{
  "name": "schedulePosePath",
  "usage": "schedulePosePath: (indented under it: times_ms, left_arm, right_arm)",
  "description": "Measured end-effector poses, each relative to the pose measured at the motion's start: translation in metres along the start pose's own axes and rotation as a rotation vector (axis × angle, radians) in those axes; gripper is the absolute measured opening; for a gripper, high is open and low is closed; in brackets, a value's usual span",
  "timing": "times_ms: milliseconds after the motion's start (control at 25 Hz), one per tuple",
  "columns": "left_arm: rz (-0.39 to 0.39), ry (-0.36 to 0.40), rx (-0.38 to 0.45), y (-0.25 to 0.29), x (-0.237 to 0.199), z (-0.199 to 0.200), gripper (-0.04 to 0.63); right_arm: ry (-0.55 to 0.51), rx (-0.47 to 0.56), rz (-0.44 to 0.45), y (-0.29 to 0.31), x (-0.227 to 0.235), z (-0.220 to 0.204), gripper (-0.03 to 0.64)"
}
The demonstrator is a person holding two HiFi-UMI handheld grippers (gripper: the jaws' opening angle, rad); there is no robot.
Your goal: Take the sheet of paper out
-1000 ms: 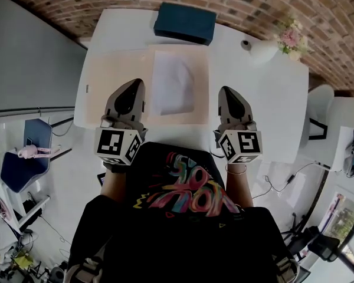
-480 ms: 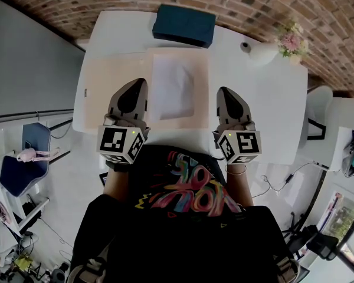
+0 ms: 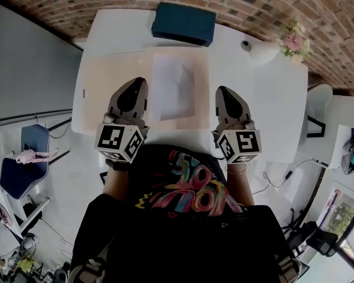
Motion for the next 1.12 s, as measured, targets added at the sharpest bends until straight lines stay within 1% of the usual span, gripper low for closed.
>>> schedulePosePath:
  times_ms: [160,200,240,280,400,600,1120]
  left_arm:
    - [-0.017,-0.034,-0.011,0.004,-0.009,-0.005,0.038]
    - [-0.027,-0.046,-0.017,0.005,-0.011,-0.007,0.07]
    - [-0.038,-0.06,-0.026,0.007,-0.014,-0.008,0.121]
    - [-0.048,-0.072,-0.038,0.009,-0.016,-0.01,0.14]
    - [-0.069,-0.101,-0.072,0.015,-0.02,-0.018,0.151]
    - [-0.081,-0.145,-0.122,0.024,-0.028,-0.032,0.176]
    - [-0.102,-0.208,-0.253,0.044,-0.049,-0.075,0.201]
  right_arm:
    - [-0.006,-0.016,0.005,0.005,-0.002,-0.002,0.02]
    - [-0.008,-0.02,0.006,0.007,-0.003,-0.002,0.02]
    - [-0.009,-0.024,0.007,0.008,-0.003,-0.002,0.02]
    - [-0.01,-0.028,0.007,0.01,-0.003,-0.003,0.02]
    - [-0.009,-0.039,0.005,0.013,-0.003,-0.005,0.02]
    - [0.0,-0.057,0.001,0.018,-0.004,-0.008,0.02]
    - [0.025,-0.09,-0.006,0.035,-0.004,-0.015,0.02]
Point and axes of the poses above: the fingertips, and each gripper's own axes: y forward along the fingers, x to its right, z out of its top, the point moved 8 cm from there along -y, backward along the fingers, and after that the axes turned 11 degrees about -z, right-handed, at the moved point
